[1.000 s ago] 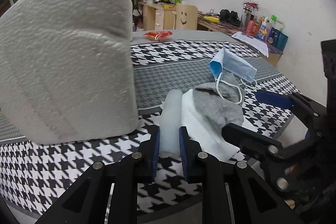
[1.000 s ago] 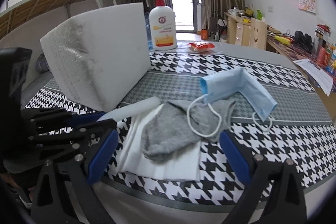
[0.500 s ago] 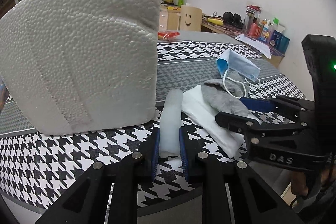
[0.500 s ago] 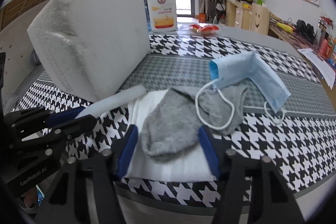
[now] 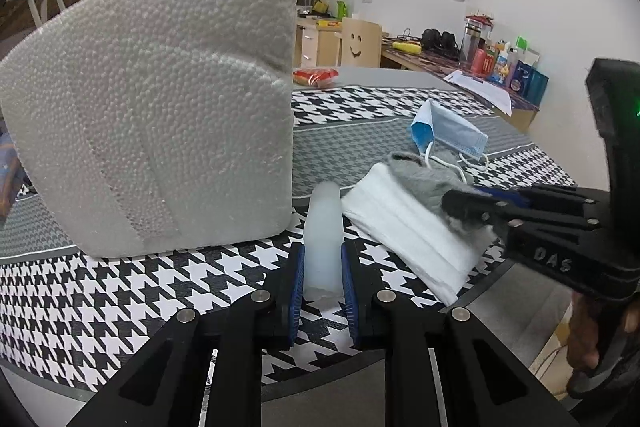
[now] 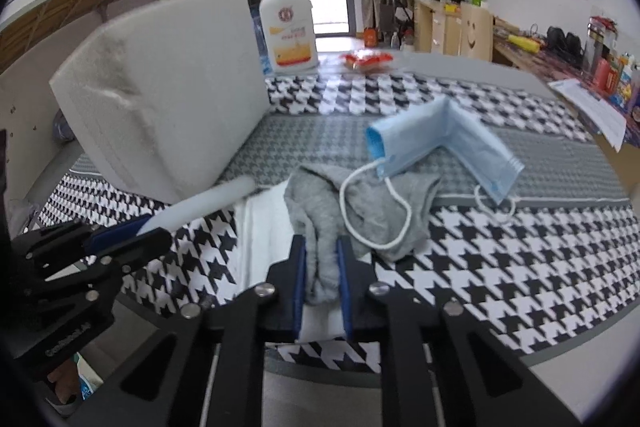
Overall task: Organize soft objects
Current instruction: 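Lift the grey sock with the right tool while the left tool holds the cylinder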
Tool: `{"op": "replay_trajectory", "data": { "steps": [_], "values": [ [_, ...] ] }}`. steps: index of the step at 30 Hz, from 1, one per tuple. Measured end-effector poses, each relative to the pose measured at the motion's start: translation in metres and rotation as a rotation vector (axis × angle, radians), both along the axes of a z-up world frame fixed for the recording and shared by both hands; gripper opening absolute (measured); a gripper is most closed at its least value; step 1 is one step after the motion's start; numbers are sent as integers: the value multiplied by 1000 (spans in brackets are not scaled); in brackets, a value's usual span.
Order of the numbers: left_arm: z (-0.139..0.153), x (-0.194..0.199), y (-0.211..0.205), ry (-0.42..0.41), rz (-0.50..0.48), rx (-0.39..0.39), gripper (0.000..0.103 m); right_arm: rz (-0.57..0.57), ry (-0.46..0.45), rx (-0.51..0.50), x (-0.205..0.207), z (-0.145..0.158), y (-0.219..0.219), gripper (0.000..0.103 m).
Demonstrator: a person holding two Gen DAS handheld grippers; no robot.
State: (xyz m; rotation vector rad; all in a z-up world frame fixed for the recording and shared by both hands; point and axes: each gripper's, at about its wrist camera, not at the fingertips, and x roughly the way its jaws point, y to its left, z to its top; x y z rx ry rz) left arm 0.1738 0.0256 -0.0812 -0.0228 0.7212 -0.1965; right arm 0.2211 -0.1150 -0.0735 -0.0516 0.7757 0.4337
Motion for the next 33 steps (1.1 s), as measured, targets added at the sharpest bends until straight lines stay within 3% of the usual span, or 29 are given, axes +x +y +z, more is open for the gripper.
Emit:
{"op": "replay_trajectory", "data": {
  "steps": [16,26,30,33],
  "values": [
    [20,-19,-4,-81,-18,12,20,-96,-171,73,-20,59,-36,14],
    [17,-26,-10,-82,-36,22,20,-180,-49,-12,-28,3,-66,15],
    [16,-25,-15,-81,-50,22,20,-202,-45,-17,-32,-3,-75,16],
    [14,-23,-19,-79,-55,23,20,-187,-65,-17,-38,2,-72,29]
  ]
}}
